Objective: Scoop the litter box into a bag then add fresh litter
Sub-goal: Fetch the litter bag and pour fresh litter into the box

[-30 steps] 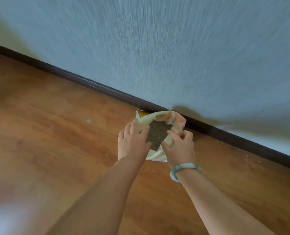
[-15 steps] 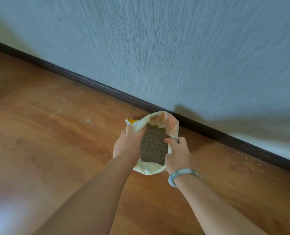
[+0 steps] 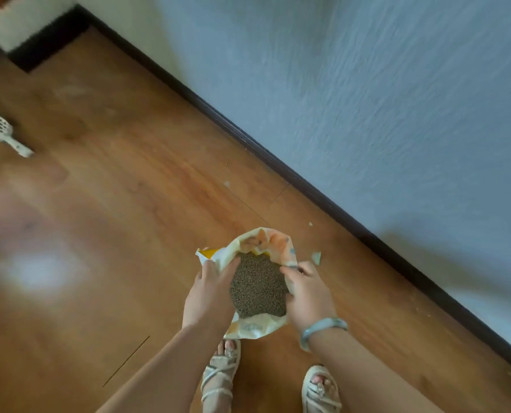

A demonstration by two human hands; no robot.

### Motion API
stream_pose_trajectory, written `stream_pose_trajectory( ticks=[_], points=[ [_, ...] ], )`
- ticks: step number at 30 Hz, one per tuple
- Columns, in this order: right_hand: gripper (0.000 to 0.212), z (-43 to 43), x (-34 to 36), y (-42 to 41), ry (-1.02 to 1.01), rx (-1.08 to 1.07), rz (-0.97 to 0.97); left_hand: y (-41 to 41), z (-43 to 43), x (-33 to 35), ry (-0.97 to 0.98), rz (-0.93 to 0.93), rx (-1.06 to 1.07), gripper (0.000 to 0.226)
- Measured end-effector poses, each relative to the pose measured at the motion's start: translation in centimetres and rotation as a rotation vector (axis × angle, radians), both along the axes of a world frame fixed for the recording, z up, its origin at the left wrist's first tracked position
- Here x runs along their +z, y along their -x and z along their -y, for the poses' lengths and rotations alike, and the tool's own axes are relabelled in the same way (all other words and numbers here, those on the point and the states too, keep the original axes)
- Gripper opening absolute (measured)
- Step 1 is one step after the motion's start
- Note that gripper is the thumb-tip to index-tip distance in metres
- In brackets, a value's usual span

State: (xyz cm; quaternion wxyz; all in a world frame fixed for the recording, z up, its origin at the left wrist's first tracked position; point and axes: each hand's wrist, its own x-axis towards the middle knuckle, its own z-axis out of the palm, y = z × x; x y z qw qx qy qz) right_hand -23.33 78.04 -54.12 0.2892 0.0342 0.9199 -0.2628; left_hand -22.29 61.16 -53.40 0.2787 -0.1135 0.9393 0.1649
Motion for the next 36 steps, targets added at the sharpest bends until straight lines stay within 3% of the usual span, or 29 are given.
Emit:
stream_pose_trajectory(
  ticks=[11, 21, 28, 36],
  points=[
    [0.054, 10.1, 11.2, -3.0, 0.107, 0.346, -0.066, -9.6, 9.5, 11.5, -0.146, -0.133, 0.441, 0.074],
    [0.054, 24.6, 20.5, -5.4, 0.194, 0.615, -0.093, -16.9, 21.0, 19.7, -0.249, -0.261, 0.834, 0.072],
    [0.054, 35.9, 22.0, -7.1, 0.177, 0.73, -0.089, -20.7, 29.8, 21.0, -0.236, -0.401, 1.011, 0.053],
    [0.054, 48.3, 19.9, -7.0, 0.201, 0.775, -0.081, -21.0, 40.6, 19.4, -0.196, -0.397, 1.108, 0.047]
  ],
)
